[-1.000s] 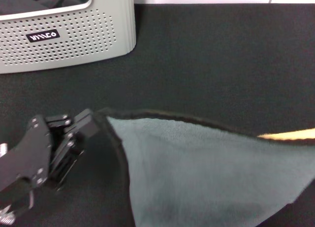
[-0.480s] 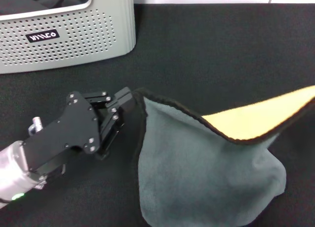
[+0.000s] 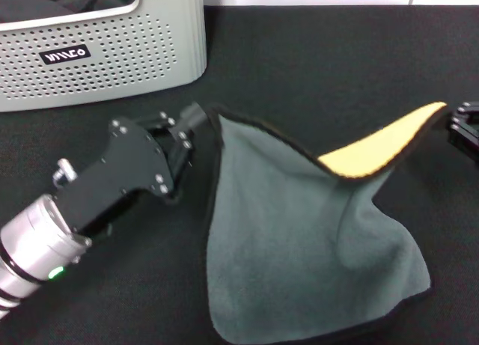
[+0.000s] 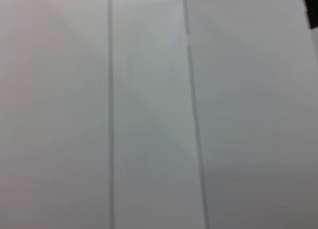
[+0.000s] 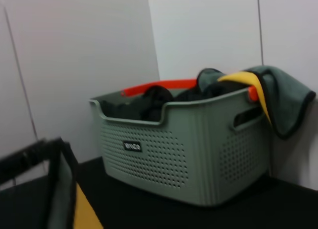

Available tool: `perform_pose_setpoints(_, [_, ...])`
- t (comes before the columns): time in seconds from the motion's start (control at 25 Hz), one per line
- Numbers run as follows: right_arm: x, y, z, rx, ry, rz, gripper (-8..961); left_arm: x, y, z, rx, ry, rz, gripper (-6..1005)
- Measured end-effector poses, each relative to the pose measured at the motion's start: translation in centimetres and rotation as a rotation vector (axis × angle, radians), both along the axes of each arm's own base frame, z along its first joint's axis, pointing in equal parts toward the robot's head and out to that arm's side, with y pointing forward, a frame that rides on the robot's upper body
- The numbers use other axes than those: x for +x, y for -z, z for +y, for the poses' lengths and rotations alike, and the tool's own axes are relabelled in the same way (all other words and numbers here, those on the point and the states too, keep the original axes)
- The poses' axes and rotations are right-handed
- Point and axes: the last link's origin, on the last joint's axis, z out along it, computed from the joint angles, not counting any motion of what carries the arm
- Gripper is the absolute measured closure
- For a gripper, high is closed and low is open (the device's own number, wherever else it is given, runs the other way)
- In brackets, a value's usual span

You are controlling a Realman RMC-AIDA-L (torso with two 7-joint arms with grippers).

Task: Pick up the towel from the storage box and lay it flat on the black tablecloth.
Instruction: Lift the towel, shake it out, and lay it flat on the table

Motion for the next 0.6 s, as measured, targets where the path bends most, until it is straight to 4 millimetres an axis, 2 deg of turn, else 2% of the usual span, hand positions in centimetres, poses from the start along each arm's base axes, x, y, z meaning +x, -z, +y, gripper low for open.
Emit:
perform_pose_setpoints(0.24, [-0.9,2.4,4.0,-0.016,0.048,-0.04,883,-0.4,-0.7,1.7,0.065,-0.074,-0.007,976])
perform_pose_setpoints(0.6, [-1.8,5.1,7.0,-0.021,0.094,-0.138,879,-0.6,0.7,4.6,0.046,-0.166,0.092,975])
